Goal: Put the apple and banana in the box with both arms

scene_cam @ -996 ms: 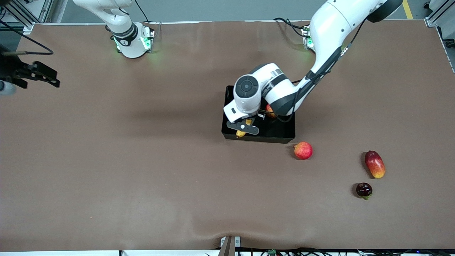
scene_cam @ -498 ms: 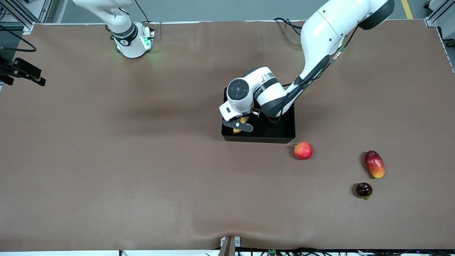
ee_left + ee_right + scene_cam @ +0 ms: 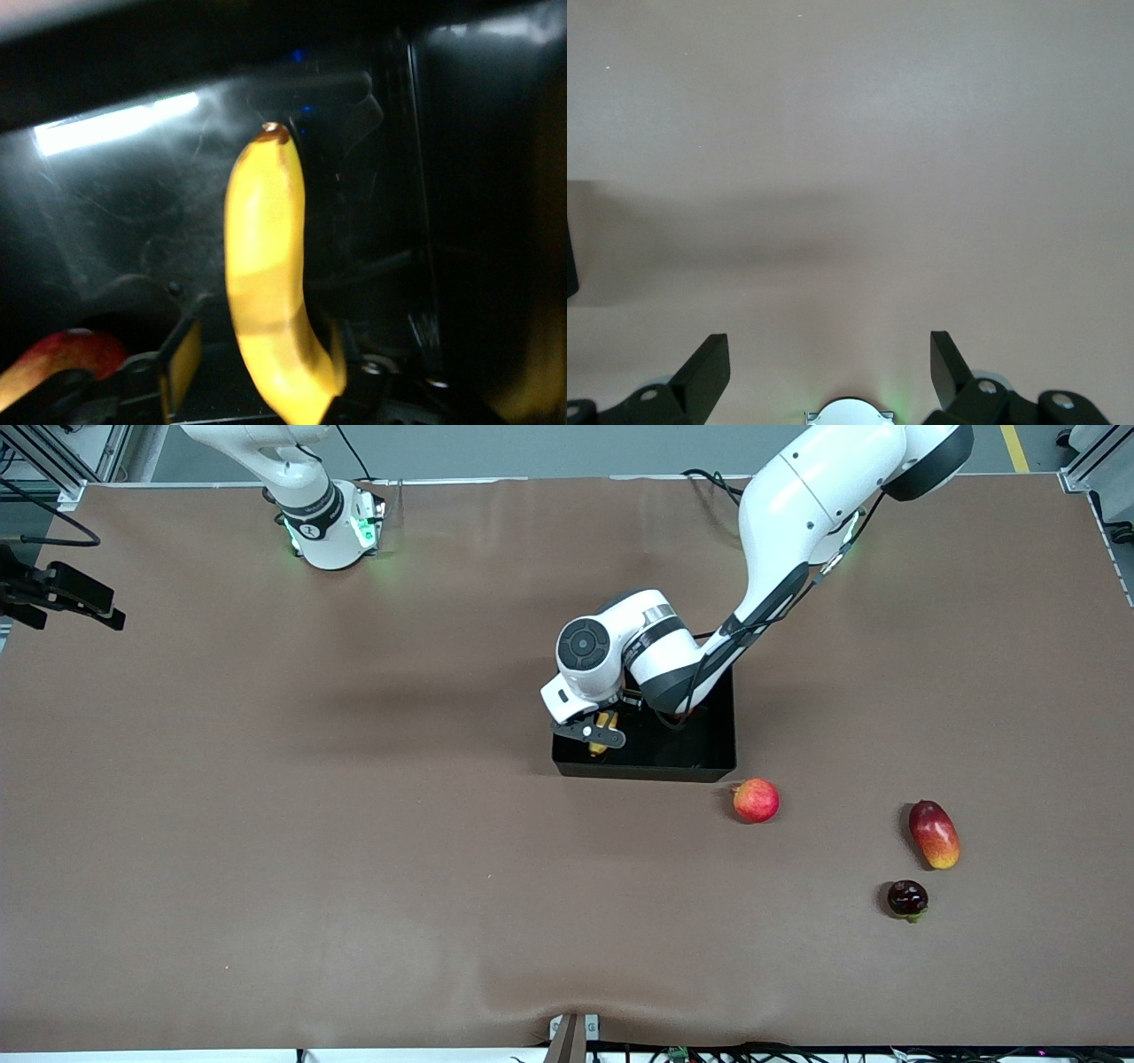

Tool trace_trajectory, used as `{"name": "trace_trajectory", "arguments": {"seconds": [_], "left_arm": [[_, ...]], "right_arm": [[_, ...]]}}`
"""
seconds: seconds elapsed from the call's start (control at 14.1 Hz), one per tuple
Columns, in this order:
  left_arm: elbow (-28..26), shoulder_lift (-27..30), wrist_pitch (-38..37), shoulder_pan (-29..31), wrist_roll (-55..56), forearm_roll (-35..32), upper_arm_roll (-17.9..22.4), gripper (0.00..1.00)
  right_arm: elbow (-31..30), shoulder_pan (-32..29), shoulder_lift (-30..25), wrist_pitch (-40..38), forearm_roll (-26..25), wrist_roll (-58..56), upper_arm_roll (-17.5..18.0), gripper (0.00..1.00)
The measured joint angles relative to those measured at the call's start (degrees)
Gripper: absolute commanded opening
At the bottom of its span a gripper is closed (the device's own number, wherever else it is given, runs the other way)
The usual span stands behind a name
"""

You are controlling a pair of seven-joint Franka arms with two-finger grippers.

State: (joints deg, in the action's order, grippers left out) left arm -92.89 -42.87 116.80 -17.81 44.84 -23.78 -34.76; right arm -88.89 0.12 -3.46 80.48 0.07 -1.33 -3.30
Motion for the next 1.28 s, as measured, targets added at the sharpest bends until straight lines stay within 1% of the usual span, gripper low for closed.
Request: {"name": "trace_trajectory", "arguments": {"seconds": [0.14, 0.21, 0.43, 0.57, 0.71, 0.85, 1.0, 1.28], "left_arm": [[2.3, 2.2, -1.1, 1.5, 0.1, -0.1, 0.6, 1.00], [3.8, 3.9, -3.0, 3.3, 0.1, -0.1, 0.7, 1.00], [8.9, 10.6, -11.0, 11.1, -0.2, -0.1, 0.7, 1.00], [11.0, 14.9, -15.5, 16.6, -1.1, -0.1, 0.7, 1.00], [11.8, 19.1, -17.8, 22.1, -4.6, -0.1, 0.6, 1.00], [11.9, 23.3, -20.8, 26.9, -10.9, 0.8, 0.4, 1.00], [12.0, 27.3, -23.4, 30.9, -17.7, 4.1, 0.5, 1.00], [11.9, 34.1, -28.8, 36.7, -23.9, 10.0, 0.7, 1.00]], "right_arm": [[0.0, 0.1, 0.0, 0.0, -0.5, 0.0, 0.5, 1.00], [0.0, 0.2, 0.0, 0.0, -0.5, 0.0, 0.8, 1.00], [-0.1, 0.4, 0.0, 0.4, -0.3, 0.0, 1.2, 1.00], [-0.2, 0.4, 0.6, 2.4, -0.2, 0.1, 1.1, 1.00], [-0.2, 0.4, 1.1, 3.1, -0.2, 0.1, 1.1, 1.00], [-0.3, 0.4, 1.3, 3.1, -0.1, 0.1, 1.1, 1.00], [-0.2, 0.4, 1.3, 3.1, -0.1, 0.1, 1.1, 1.00], [1.1, 0.4, 1.1, 3.2, 0.0, 0.1, 1.1, 1.00]]}}
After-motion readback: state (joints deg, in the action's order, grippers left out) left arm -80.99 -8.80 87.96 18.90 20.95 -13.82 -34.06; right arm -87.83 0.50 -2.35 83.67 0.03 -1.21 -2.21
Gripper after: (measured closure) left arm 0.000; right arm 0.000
